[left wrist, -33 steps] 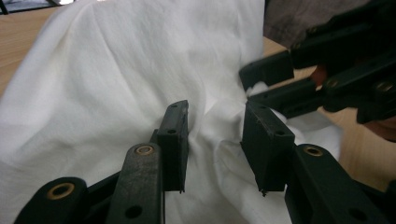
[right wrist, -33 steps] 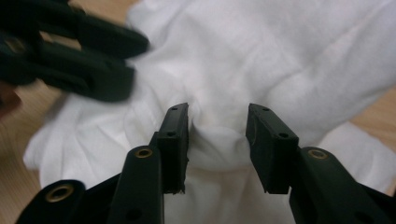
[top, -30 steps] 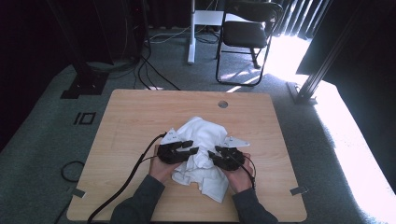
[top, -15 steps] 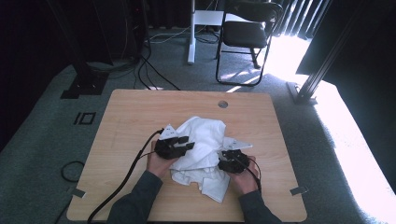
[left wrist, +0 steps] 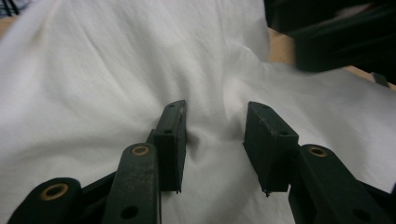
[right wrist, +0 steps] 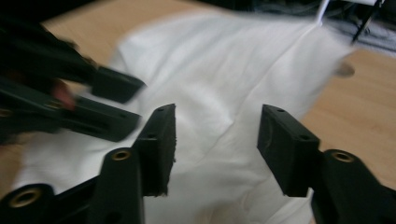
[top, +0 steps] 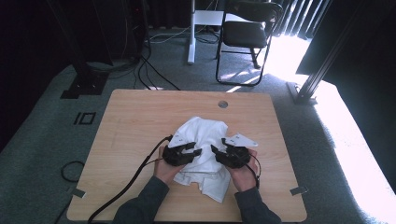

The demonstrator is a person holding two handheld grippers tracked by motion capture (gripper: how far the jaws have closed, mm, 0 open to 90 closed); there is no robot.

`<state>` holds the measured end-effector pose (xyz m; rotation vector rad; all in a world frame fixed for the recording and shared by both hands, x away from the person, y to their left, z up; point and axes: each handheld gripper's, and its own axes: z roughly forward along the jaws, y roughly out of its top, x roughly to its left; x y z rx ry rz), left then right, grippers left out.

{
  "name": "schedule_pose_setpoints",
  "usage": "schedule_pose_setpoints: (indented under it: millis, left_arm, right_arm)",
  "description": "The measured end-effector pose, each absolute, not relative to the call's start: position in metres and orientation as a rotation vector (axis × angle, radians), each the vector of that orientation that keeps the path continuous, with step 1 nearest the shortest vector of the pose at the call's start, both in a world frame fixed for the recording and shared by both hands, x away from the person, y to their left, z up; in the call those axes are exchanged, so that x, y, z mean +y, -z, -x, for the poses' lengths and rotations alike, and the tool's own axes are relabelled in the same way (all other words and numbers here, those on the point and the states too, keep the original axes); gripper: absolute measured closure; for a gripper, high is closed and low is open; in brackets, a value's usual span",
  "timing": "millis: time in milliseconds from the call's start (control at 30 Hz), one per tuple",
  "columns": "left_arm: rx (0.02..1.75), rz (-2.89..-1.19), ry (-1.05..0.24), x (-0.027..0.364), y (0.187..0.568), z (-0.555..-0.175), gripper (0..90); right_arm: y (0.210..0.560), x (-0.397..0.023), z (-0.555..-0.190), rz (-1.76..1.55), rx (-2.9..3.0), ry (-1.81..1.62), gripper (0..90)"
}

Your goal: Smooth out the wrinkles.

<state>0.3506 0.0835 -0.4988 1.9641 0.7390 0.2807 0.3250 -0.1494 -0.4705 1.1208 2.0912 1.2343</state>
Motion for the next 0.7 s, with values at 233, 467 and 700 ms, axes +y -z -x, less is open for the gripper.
schedule_pose_setpoints:
  millis: [233, 467, 700]
  left_arm:
    - [0.682, -1.938, -0.309, 0.099, 0.487, -0.347, 59.5]
    - [0.804, -1.822, -0.399, 0.131, 0.472, -0.363, 57.7]
    - [0.851, -1.897, -0.328, 0.118, 0.496, -0.381, 57.1]
  right_arm:
    - [0.516, -0.148, -0.351, -1.291, 2.243, -1.166, 89.3]
    - [0.543, -0.155, -0.356, -1.281, 2.316, -0.999, 89.7]
    - [0.538, -0.163, -0.359, -1.273, 2.341, -1.028, 77.4]
